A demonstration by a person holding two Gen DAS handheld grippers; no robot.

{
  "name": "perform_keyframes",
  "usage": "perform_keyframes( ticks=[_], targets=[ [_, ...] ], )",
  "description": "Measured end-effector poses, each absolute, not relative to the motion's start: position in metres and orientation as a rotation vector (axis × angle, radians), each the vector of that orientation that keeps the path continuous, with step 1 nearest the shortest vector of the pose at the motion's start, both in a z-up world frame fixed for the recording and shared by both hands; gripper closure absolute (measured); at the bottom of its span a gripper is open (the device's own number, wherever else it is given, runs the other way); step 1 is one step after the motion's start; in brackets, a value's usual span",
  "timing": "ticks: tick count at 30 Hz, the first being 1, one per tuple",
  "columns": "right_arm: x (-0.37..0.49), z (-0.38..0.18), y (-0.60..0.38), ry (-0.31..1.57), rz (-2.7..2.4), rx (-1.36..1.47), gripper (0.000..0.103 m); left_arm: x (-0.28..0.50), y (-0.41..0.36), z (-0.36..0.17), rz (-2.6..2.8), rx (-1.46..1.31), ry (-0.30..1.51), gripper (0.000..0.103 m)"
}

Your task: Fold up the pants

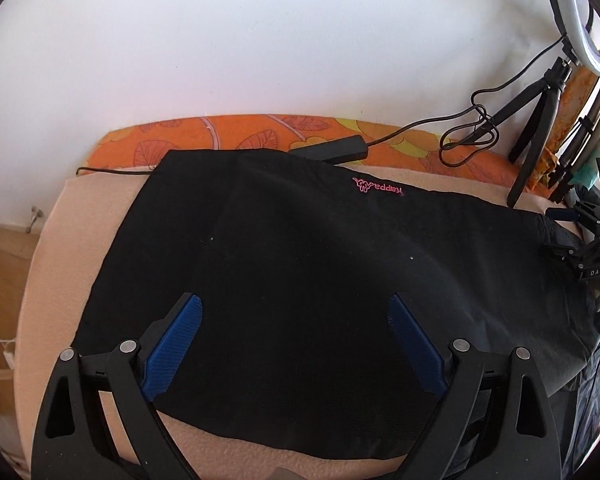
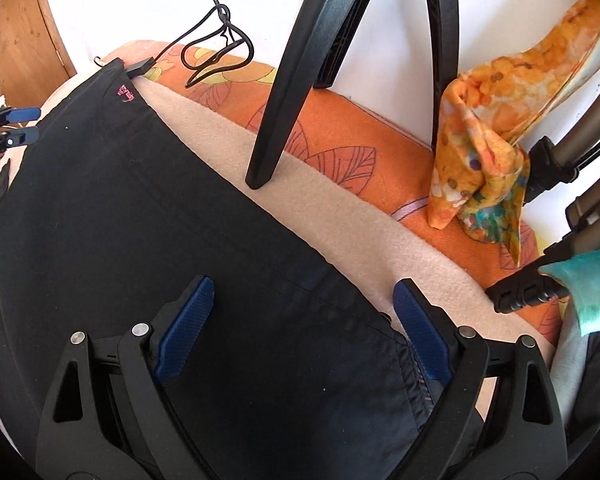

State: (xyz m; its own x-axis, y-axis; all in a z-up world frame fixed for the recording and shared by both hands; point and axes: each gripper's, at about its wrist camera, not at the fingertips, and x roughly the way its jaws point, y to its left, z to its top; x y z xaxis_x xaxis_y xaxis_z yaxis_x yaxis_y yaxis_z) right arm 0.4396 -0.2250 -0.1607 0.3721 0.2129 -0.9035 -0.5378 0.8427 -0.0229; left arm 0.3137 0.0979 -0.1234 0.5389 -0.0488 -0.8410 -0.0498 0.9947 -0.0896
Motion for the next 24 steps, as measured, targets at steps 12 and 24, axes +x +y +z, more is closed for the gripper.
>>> perform_keyframes(
  ticks=[12,24],
  targets=[
    [0.387,-0.128,-0.208,1.016,0.475,-0.341,0.098,0.317,0.123,-0.128,0.032,-0.251,1.001,0.01],
    [0.245,-0.059,-0.152,0.795,0.599,-0.477,0.098,0.32,0.139,-0.087,0.007,-0.433,0.927,0.01]
  ],
)
